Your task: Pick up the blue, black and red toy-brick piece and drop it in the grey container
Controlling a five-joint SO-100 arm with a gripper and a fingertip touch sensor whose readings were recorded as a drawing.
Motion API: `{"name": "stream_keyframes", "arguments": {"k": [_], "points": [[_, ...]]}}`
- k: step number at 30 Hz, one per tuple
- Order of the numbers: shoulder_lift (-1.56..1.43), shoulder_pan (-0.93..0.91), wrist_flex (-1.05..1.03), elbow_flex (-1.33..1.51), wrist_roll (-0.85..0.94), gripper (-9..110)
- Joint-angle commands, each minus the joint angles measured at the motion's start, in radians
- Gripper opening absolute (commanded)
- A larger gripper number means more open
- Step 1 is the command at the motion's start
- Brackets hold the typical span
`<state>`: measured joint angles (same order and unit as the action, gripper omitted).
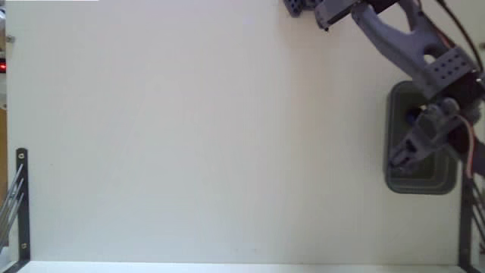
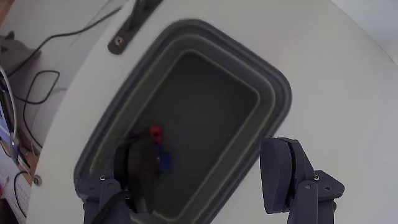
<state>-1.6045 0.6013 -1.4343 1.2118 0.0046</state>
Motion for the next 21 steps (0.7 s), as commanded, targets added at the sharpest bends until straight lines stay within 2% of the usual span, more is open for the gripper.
{"name": "stream_keyframes", "arguments": {"k": [1,21], "points": [[-0.107,-0.015,0.008,0.025,-0.005,110],[-0.352,-0.202,0.007,0.268,-0.005,110]]}}
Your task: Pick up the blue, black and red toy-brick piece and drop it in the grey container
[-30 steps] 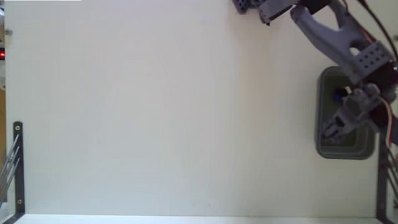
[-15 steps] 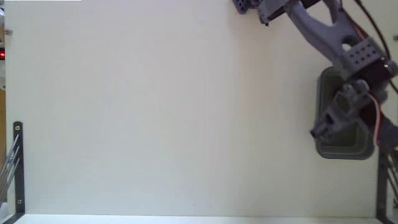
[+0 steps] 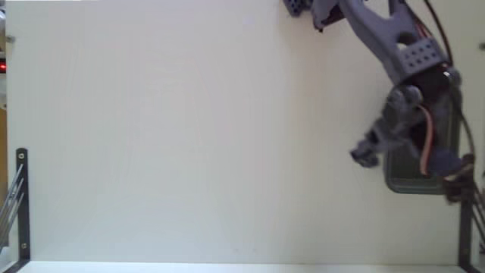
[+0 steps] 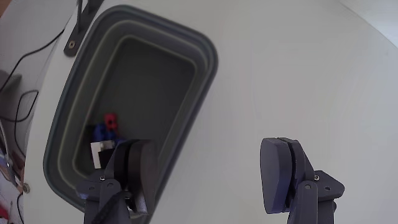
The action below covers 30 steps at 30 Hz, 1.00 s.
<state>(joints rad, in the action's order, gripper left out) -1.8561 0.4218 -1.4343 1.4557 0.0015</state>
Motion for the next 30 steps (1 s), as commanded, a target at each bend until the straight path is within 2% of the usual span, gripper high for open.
{"name": "stream_keyframes", "arguments": {"k": [1,30], "points": [[-0.111,-0.03,0.007,0.034,-0.002,110],[-0.502,-0.329,0.004,0.422,-0.002,110]]}}
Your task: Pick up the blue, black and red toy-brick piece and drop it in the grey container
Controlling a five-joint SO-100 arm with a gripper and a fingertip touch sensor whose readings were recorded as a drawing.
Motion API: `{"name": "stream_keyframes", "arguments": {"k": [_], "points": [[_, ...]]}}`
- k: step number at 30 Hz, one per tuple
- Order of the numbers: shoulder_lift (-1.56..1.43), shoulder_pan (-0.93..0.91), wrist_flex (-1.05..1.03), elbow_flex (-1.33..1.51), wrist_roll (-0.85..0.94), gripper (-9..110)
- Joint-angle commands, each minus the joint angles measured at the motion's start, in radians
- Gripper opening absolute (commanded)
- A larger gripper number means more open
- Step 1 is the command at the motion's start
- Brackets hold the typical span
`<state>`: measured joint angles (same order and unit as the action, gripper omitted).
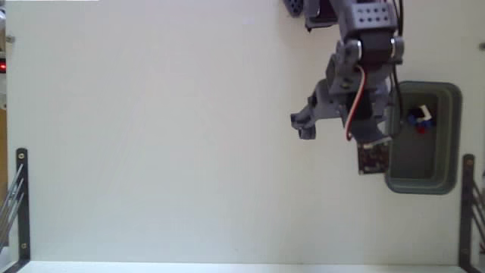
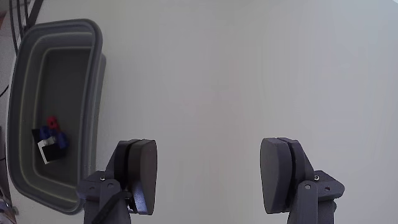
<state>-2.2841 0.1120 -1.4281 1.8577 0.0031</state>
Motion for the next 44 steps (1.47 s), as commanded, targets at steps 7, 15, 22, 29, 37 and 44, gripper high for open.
{"name": "stream_keyframes", "arguments": {"k": [7,15,22,29,37,44], "points": [[-0.136,-0.066,-0.002,0.082,-0.003,110],[-0.185,-0.103,-0.002,0.13,-0.003,110],[-0.196,-0.112,-0.002,0.142,-0.003,110],[-0.196,-0.112,-0.002,0.142,-0.003,110],[-0.196,-0.112,-0.002,0.142,-0.003,110],[-0.196,-0.112,-0.002,0.142,-0.003,110]]}}
